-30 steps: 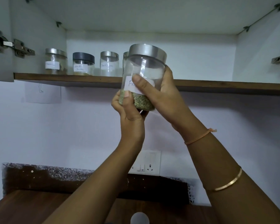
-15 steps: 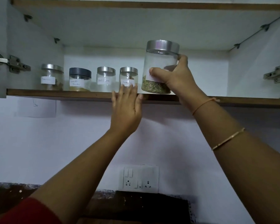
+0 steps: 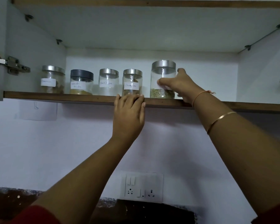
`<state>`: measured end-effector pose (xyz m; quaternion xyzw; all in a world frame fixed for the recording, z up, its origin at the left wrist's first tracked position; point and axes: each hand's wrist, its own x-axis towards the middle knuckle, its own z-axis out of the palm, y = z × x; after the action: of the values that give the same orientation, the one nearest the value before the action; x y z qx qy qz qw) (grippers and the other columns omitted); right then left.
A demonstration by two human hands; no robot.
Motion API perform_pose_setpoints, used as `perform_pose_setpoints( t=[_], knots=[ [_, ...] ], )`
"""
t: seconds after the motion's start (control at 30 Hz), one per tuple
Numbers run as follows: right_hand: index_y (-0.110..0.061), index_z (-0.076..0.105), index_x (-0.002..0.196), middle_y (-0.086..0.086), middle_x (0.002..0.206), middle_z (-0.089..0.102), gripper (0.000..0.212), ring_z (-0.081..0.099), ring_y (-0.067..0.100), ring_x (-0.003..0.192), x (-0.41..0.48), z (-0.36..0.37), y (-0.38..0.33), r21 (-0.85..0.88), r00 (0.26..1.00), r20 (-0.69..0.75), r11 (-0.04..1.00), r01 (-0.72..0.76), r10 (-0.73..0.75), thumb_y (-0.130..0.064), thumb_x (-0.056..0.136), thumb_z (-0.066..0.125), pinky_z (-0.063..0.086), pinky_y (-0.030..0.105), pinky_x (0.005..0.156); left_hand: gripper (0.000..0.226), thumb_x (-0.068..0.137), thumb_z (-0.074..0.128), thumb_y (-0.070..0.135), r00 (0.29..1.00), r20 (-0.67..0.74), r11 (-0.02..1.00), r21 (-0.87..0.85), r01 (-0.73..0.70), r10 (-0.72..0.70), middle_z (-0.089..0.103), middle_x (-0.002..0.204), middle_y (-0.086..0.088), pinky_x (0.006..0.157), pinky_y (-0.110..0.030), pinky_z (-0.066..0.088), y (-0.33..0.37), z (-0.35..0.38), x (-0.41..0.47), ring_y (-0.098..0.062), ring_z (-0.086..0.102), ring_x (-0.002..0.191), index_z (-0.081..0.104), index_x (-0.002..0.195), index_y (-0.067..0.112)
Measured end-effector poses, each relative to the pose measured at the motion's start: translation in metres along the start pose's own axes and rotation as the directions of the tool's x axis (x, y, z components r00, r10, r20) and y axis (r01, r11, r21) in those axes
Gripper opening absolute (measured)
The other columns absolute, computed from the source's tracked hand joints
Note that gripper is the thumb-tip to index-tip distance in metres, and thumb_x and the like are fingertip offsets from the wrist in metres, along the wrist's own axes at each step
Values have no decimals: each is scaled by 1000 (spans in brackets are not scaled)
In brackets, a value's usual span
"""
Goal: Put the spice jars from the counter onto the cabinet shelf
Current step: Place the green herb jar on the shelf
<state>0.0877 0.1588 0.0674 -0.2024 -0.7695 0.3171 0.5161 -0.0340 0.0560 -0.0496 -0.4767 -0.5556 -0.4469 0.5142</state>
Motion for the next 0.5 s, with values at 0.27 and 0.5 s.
perform_pose_setpoints(
  t=[0.27,0.5],
  knots=[
    [-9,52,116,10,116,62,44,61,26,103,33,22,6,-227,997,42,973,-48,59,-23,77,68,50,32,77,30,90,52,19,994,-91,994,95,-46,55,67,115,-7,104,-61,32,-7,14,-5,-29,58,113,68,114,10],
    [-5,52,123,12,120,60,50,57,25,101,49,35,9,-363,997,35,930,-57,75,-26,80,69,48,33,81,28,91,53,20,988,-130,991,108,-74,88,68,113,-5,102,-62,34,-11,17,-4,-29,60,111,69,113,11]
  ],
)
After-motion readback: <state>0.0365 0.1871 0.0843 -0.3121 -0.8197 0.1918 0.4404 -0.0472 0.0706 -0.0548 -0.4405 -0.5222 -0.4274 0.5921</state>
